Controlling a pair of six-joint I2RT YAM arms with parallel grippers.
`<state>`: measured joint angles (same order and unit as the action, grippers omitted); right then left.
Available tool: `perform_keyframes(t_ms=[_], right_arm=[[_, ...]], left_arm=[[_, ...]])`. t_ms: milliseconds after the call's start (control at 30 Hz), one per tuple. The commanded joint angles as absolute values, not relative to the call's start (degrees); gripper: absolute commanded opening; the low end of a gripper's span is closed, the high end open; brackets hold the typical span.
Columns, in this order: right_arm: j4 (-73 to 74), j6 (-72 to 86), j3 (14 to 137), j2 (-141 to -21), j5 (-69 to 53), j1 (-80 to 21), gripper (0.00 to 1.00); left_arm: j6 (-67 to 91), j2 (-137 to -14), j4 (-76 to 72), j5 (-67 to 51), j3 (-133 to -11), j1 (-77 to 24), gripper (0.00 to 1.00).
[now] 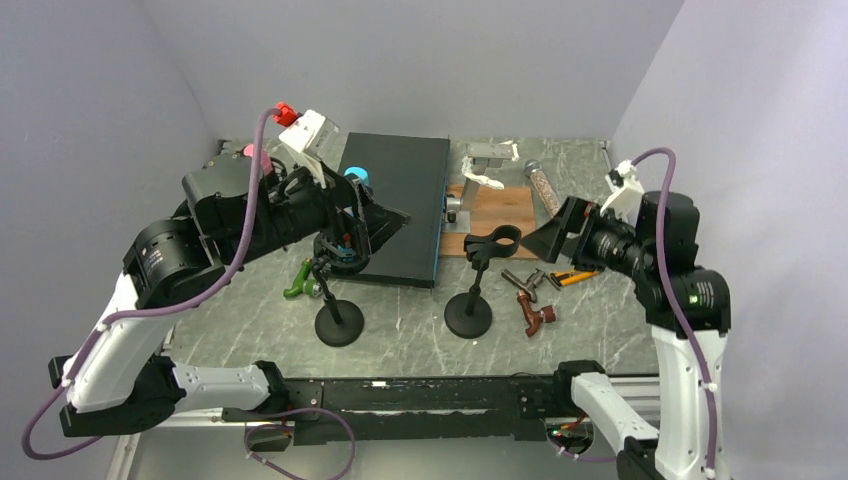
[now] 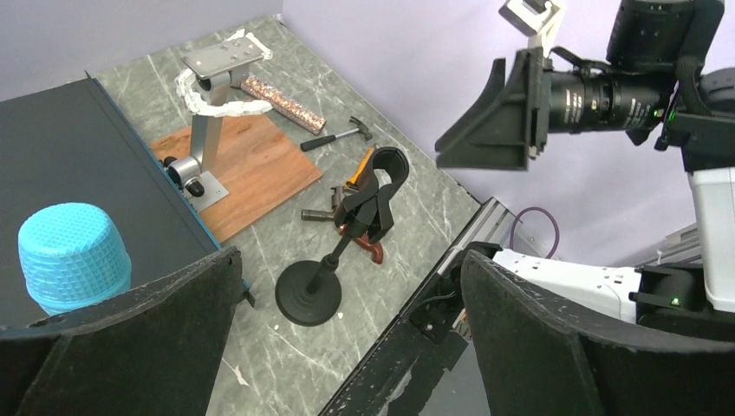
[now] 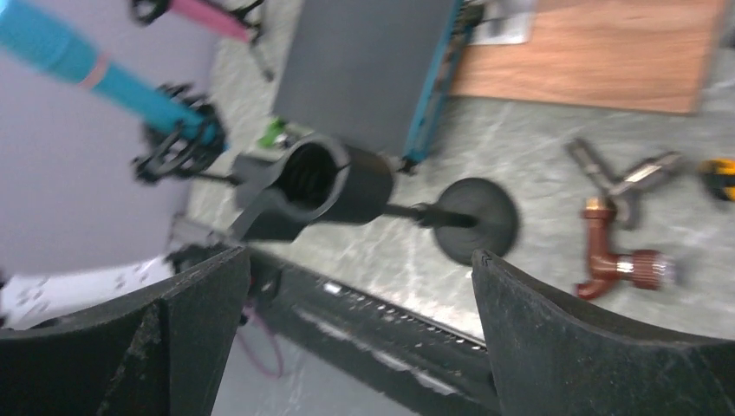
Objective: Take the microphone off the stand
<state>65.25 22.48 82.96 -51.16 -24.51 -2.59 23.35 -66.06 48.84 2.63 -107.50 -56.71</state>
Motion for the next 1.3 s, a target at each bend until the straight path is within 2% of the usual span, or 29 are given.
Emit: perform_keyframes(t_ms=[0, 267, 500, 733, 967, 1167, 1267], right_arm=[[56.25, 30.09, 77.21, -47.18, -43.52, -2.6, 1.0], [46.67, 36.93, 68.49, -46.46, -47.5, -2.56, 1.0], [40.6, 41.79, 63.25, -47.64, -49.18, -2.6, 0.99], [35.48, 43.66, 60.43, -49.44, -51.22, -2.57, 0.87], [36.1, 42.14, 59.07, -50.57, -51.51, -2.67, 0.53], [35.78, 41.65, 55.29, -49.52, -51.97, -2.65, 0.44], [38.01, 39.66, 54.63, -48.9, -50.16, -2.72, 0.44]], left_arm=[[23.92, -64.67, 48.47, 1.71, -107.31, -56.43, 1.0], [27.16, -68.93, 44.82, -9.75, -105.85, -56.43, 0.99], [30.01, -82.8, 52.13, -13.91, -113.94, -56.34, 0.99], [28.47, -89.77, 52.06, -11.05, -116.25, -55.86, 0.89], [26.34, -93.36, 52.76, -10.13, -115.88, -55.42, 0.79], [26.1, -92.9, 50.57, -11.4, -109.61, -55.2, 0.67], [26.35, -92.37, 49.5, -13.26, -106.39, -55.28, 0.61]])
